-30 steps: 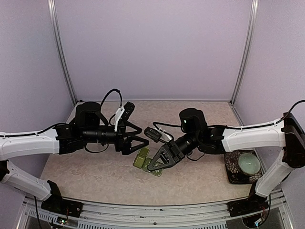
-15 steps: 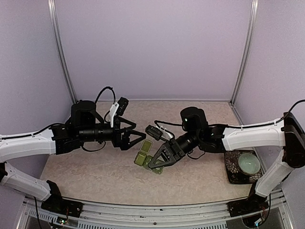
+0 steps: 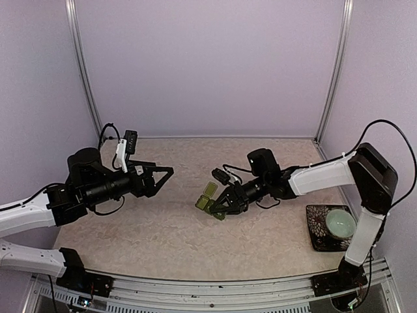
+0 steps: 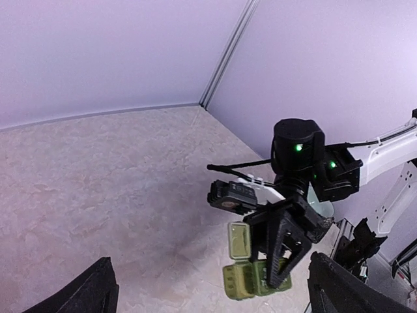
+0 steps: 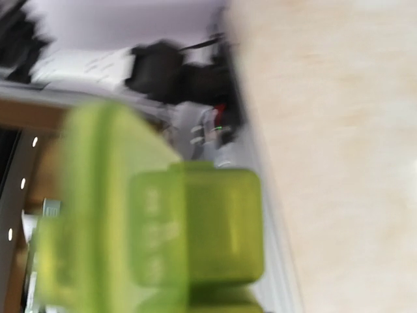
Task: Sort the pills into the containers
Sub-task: Place the pill container at the center of the board.
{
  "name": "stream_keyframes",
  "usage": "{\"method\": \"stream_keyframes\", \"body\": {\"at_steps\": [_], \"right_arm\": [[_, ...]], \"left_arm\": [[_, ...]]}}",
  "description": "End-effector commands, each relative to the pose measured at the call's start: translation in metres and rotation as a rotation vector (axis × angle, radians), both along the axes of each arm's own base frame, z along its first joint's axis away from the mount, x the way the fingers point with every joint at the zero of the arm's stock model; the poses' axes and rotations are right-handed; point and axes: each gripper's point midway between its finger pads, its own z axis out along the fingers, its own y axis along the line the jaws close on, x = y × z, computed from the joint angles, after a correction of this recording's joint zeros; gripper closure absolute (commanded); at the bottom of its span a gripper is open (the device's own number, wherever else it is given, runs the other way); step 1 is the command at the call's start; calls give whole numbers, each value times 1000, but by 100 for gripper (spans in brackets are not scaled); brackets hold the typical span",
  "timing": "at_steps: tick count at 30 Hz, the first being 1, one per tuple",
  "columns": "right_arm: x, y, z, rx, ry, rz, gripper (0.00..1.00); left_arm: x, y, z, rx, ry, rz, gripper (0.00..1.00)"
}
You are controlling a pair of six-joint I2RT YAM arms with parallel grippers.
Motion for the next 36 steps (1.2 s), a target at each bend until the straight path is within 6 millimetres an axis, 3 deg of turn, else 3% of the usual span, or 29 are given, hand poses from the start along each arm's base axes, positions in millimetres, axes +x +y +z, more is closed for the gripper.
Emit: {"method": "stream_keyframes", "body": {"at_steps": [1,7,12,20,27,36], "right_arm": [[37,2,-34,-43,-15,-36,100],[89,6,-79,-97,23,-103,100],[115,10,-106,-147,57,-137,100],[131,6,-127,-210,107,-185,100],[137,-1,-131,-239,142,-212,86],[134,-8,-136,-265,171,-205,76]], "left_arm": [[1,14,-9,-13,40,63,1],[-2,19,-12,-19,51,68,1],[-2,20,-17,-13,68,79,1],[0,22,-18,-18,73,93,1],[1,20,-17,-20,71,88,1],[2,19,-15,-17,61,86,1]]}}
